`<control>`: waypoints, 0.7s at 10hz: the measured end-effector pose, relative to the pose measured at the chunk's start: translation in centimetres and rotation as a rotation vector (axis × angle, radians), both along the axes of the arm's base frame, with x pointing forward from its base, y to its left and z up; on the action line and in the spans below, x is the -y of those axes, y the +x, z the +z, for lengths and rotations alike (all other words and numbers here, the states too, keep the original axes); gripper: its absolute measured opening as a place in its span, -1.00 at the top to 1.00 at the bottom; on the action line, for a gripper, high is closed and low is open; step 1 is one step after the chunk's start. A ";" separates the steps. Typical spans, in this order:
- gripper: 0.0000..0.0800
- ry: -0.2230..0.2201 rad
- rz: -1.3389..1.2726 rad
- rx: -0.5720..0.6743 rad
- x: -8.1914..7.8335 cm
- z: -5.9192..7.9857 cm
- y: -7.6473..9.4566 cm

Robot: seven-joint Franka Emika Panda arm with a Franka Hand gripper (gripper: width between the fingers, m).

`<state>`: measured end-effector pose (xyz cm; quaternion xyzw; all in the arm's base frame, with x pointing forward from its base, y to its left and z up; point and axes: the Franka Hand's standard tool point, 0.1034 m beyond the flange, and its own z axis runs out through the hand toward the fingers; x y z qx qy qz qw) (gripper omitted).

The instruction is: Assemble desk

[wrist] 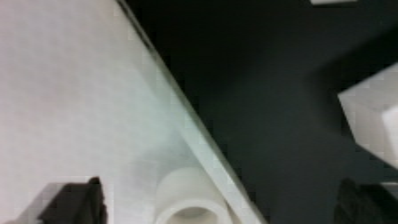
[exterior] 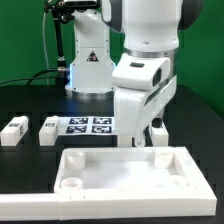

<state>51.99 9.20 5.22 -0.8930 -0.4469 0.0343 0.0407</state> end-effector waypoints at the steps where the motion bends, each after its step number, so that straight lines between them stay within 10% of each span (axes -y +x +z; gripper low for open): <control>1: -0.62 -0.006 -0.067 -0.003 0.0 0.0 0.0; 7: -0.62 -0.058 -0.618 -0.044 -2.4 0.4 -0.6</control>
Offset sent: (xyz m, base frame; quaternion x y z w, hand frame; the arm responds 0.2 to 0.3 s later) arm 0.0000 0.0000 0.0000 0.0000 0.0000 0.1938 0.9810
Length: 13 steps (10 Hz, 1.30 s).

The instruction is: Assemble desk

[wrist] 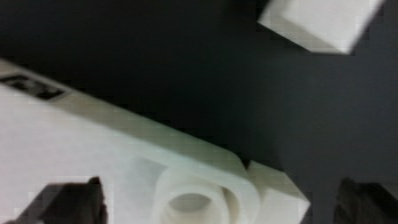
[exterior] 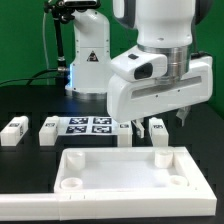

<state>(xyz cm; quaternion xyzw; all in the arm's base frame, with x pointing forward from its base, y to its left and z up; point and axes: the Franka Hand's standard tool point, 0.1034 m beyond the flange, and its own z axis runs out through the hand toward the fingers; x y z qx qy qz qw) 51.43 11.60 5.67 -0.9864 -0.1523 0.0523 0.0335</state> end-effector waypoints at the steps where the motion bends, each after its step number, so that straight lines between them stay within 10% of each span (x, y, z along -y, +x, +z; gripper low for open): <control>1: -0.62 0.008 -0.156 -0.018 -0.2 -0.3 0.1; 5: -0.62 -0.001 -0.184 -0.056 -0.4 -0.3 -0.4; 13: -0.62 -0.120 -0.169 -0.638 -1.3 -1.0 -4.0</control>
Offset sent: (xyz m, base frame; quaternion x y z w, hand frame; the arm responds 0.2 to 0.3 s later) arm 0.0000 0.0000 0.0000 0.0000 0.0000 0.0000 1.0000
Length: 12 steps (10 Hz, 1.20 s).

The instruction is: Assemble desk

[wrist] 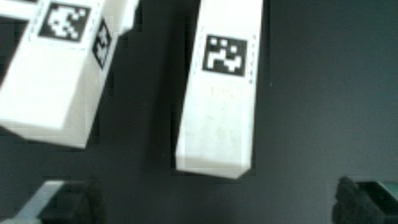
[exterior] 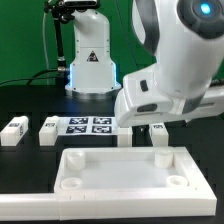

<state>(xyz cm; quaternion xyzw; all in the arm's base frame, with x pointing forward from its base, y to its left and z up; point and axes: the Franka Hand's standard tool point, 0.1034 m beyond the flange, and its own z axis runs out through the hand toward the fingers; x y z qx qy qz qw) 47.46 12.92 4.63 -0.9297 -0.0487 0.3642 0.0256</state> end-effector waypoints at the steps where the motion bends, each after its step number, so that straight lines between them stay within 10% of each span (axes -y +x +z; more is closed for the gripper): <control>1: -0.62 -0.018 0.009 -0.088 -0.1 -0.4 -0.6; 3: -0.62 -0.038 0.028 -0.270 -0.1 -2.2 -1.5; 11: -0.62 -0.032 0.058 -0.247 -1.4 -4.1 -3.5; 12: -0.32 -0.032 0.058 -0.247 -1.4 -4.1 -3.5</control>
Offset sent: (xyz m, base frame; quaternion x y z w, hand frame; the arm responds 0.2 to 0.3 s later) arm 0.0000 0.0000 0.0000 0.0000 -0.0650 0.0000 0.9979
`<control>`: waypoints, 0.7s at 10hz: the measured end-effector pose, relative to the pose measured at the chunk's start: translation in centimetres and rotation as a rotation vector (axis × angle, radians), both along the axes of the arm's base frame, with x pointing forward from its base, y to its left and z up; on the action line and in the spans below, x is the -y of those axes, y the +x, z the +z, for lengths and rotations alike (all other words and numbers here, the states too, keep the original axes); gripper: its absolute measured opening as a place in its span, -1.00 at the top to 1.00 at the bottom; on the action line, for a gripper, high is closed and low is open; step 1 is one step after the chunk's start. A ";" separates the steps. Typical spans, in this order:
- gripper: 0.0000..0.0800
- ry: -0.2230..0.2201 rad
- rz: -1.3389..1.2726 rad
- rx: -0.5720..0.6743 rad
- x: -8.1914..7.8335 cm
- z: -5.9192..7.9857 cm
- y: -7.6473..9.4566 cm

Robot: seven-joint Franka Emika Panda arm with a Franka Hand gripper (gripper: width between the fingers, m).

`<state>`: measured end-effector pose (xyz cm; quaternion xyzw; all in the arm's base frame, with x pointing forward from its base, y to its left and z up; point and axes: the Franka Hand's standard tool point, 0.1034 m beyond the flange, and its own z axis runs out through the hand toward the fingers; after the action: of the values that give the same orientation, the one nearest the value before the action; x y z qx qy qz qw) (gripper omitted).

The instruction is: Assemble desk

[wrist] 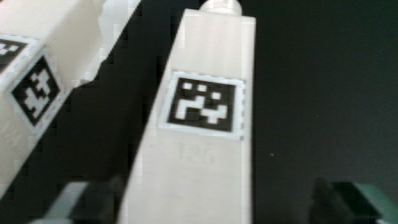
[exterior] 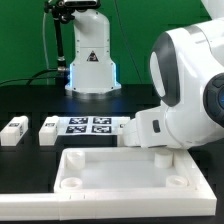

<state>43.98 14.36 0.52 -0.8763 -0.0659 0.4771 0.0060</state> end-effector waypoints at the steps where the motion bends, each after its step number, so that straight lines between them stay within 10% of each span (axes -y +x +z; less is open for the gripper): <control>1: 0.02 0.000 0.000 0.000 0.0 0.0 0.0; 7: 0.28 0.000 0.000 -0.001 0.0 0.0 0.0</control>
Offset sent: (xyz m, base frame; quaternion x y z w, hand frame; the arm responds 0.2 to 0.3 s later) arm 0.0000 0.0000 0.0000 0.0000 0.0000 0.0000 1.0000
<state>43.95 14.38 0.50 -0.8762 -0.0660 0.4774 0.0059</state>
